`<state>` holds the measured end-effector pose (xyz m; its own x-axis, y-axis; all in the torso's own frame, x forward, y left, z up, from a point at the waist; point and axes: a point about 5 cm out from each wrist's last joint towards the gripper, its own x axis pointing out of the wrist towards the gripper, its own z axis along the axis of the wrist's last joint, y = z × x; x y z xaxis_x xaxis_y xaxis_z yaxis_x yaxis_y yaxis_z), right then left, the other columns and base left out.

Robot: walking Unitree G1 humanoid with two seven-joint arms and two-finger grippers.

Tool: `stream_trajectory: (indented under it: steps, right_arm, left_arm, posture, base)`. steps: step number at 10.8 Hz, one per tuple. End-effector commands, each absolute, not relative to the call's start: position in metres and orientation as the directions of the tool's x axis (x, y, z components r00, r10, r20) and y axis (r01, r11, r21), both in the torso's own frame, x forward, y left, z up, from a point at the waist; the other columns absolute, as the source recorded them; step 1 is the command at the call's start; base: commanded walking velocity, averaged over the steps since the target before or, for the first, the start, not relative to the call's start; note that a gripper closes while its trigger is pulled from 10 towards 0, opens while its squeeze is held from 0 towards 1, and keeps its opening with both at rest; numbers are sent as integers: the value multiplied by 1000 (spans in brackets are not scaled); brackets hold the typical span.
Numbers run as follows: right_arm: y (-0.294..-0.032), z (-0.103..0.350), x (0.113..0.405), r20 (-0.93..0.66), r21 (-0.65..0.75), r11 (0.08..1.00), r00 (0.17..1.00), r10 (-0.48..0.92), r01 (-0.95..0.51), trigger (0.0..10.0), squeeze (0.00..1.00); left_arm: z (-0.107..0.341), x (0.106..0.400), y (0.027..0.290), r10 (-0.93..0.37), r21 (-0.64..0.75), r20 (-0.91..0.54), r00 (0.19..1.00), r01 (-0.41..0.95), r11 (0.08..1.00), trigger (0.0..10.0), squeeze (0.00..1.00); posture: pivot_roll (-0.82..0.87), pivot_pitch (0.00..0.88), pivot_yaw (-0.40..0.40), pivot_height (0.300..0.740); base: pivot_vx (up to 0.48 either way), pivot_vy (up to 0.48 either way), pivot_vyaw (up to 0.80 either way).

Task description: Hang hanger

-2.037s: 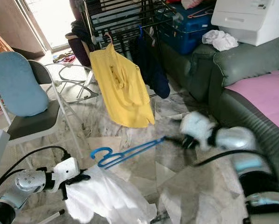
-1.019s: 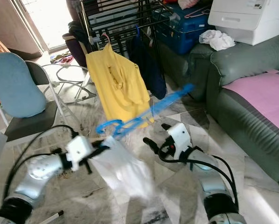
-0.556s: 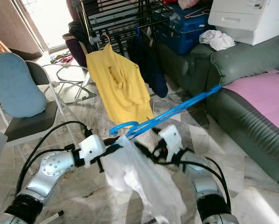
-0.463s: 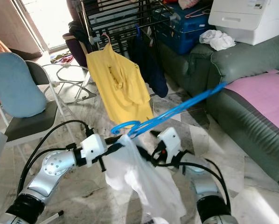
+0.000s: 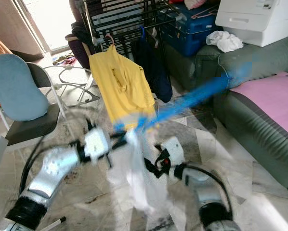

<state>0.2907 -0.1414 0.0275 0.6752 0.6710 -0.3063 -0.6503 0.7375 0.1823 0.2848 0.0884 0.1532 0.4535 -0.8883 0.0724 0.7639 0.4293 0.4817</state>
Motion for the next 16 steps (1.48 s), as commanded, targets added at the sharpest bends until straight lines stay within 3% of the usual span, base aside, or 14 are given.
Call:
stream_trajectory:
  steps: [1,3,5,6,9,11,13,16]
  right_arm:
    - [-141,20,291,-335,219,769,694,637,-600,10000,0]
    - [-154,2,286,-435,241,857,738,516,-456,10000,0]
    - [-164,-2,285,-453,242,885,760,465,-397,10000,0]
    - [-172,-3,284,-468,224,909,780,416,-351,0,0]
    - [-228,13,287,-433,133,970,869,242,-204,0,0]
    - [-258,41,301,-342,95,987,927,153,-128,0,0]
    - [-276,90,328,-176,85,996,983,47,-33,0,0]
    - [-269,140,359,-26,163,984,998,-62,65,0,0]
  left_arm:
    - [181,288,94,-876,505,158,455,725,468,0,0]
    - [219,285,90,-865,500,261,428,706,501,0,0]
    - [231,285,90,-855,490,290,430,701,519,0,0]
    - [227,288,96,-850,491,266,454,695,525,0,0]
    - [184,304,134,-759,474,143,635,629,616,0,0]
    - [157,304,156,-725,454,50,687,631,629,0,0]
    - [123,296,175,-696,391,-43,717,653,649,0,0]
    - [106,282,177,-739,272,-71,670,726,632,0,0]
  posture:
    - [-83,0,152,740]
    - [-71,0,145,740]
    - [-71,0,145,740]
    - [-74,0,146,740]
    - [-95,0,158,740]
    - [-110,0,173,740]
    - [-129,0,183,740]
    - [-126,0,182,740]
  base:
    - [0,0,0]
    - [0,0,0]
    - [0,0,0]
    - [0,0,0]
    - [0,0,0]
    - [0,0,0]
    - [0,0,0]
    - [0,0,0]
